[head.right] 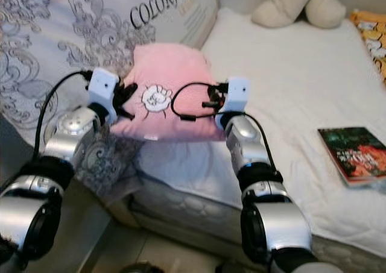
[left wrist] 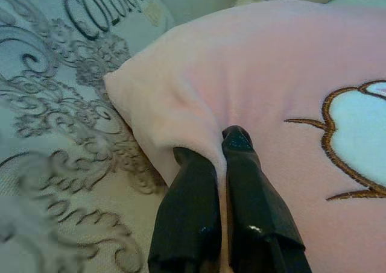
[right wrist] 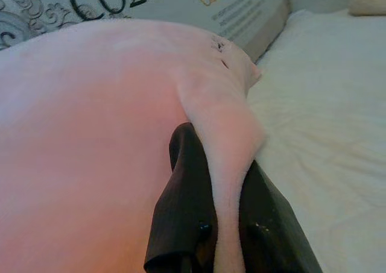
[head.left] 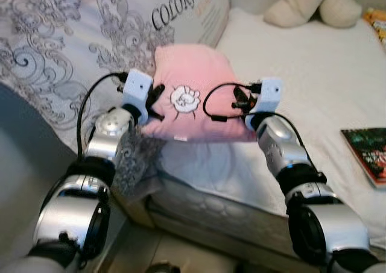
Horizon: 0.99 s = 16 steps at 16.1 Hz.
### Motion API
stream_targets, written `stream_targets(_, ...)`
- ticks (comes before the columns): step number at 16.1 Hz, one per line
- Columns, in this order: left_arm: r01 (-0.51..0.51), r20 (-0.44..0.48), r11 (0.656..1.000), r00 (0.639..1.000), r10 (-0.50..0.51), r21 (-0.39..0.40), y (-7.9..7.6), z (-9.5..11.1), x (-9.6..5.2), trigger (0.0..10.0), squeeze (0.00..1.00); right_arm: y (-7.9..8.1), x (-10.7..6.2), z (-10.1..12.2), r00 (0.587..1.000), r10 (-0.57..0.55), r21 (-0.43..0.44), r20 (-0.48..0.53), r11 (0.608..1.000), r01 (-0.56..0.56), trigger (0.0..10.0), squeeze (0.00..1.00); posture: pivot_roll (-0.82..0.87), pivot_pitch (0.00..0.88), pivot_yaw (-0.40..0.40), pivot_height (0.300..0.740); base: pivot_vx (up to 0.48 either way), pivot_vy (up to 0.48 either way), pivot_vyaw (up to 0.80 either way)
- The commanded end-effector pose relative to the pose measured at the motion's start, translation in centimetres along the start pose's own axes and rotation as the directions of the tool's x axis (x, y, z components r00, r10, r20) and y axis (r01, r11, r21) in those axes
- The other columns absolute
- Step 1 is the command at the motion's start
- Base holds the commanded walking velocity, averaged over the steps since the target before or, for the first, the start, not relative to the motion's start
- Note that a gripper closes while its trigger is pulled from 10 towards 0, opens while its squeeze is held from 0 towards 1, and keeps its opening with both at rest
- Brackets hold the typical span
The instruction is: Clean up the room
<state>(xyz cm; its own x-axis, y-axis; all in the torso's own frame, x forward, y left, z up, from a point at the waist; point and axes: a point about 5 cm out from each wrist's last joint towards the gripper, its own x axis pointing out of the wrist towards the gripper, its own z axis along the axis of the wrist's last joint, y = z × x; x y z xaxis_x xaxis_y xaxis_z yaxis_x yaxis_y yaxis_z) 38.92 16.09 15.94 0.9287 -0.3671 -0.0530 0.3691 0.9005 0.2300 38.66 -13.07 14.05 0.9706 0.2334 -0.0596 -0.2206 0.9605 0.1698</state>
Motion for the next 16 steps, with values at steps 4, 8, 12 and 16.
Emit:
stream_targets(4,0.043,0.049,0.997,0.998,-0.047,0.071,0.3,2.7,1.2,0.0,0.0,-1.1,0.0,1.1,0.994,-0.091,-0.031,0.067,0.995,0.093,0.0,0.29,-0.12,0.106,0.15,0.74,0.0,0.0,0.0)
stream_targets(8,0.06,0.047,0.989,0.997,-0.066,0.132,0.5,3.4,1.5,0.0,0.0,-1.6,-0.1,1.0,0.989,-0.126,-0.031,0.072,0.991,0.128,0.0,0.29,-0.14,0.165,0.174,0.74,0.0,0.0,0.0)
stream_targets(12,0.053,0.002,0.956,0.998,-0.056,0.287,0.7,3.0,1.3,0.0,0.0,-1.3,0.1,0.5,0.991,-0.127,-0.024,0.039,0.992,0.128,0.0,0.27,-0.14,0.226,0.177,0.74,0.0,0.0,0.0)
stream_targets(16,0.037,-0.05,0.912,0.999,-0.018,0.41,2.1,2.0,0.4,0.0,0.0,0.2,0.4,-0.5,0.995,-0.1,0.0,0.009,0.995,0.1,0.0,0.22,-0.14,0.254,0.167,0.74,0.0,0.0,0.0)
